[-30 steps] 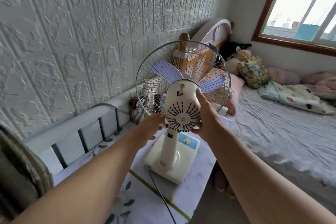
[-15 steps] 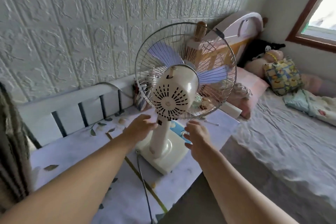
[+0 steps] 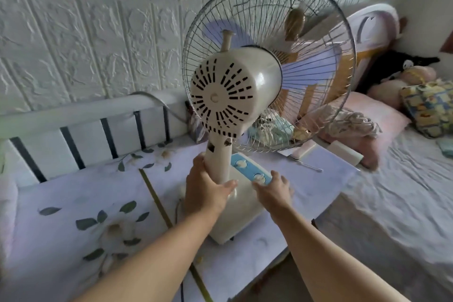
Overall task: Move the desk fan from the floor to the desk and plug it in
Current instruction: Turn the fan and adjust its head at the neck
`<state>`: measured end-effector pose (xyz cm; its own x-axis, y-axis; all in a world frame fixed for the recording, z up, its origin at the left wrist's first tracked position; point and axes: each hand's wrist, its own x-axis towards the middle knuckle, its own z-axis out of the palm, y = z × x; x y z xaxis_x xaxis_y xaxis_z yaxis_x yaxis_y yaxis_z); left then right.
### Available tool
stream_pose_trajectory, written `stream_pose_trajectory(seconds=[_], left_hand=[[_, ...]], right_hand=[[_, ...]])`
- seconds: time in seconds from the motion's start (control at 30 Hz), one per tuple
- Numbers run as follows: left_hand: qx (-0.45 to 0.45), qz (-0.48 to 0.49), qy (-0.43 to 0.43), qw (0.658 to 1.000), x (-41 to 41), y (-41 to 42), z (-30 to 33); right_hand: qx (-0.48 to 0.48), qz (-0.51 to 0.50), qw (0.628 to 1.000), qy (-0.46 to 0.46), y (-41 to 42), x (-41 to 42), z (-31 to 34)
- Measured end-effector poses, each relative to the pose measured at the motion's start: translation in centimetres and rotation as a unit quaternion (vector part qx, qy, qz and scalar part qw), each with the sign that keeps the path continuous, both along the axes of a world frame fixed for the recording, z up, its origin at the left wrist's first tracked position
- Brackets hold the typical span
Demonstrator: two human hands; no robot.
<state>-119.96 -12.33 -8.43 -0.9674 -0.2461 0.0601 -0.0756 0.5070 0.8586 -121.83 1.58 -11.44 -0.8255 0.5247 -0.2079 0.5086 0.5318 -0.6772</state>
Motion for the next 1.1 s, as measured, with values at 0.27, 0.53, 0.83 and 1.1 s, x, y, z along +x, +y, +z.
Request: stream_pose_trajectory(seconds=[0.27,0.53,0.83,1.1], left_hand=[[-0.058,0.079,0.026,0.995,-0.5,1.0,0.0],[-0.051,0.005,0.000,0.999,-1.4,-3.3,1.2],[-0.009,-0.109,-0.026,0.994,-3.1,-9.0,1.4],[-0.023,-0.182,-0.028,0.983,-4.8,-11.4,1.5]], right_hand=[[-0.038,-0.012,0.999,0.003,1.8,-1.6,-1.9],[-0.020,-0.030,0.999,-0.038,-1.2,0.1,-1.7],[-0.002,-0.076,0.994,-0.078,-6.4,3.2,-1.3],[-0.018,-0.147,0.986,-0.083,-10.0,5.1,-1.3]])
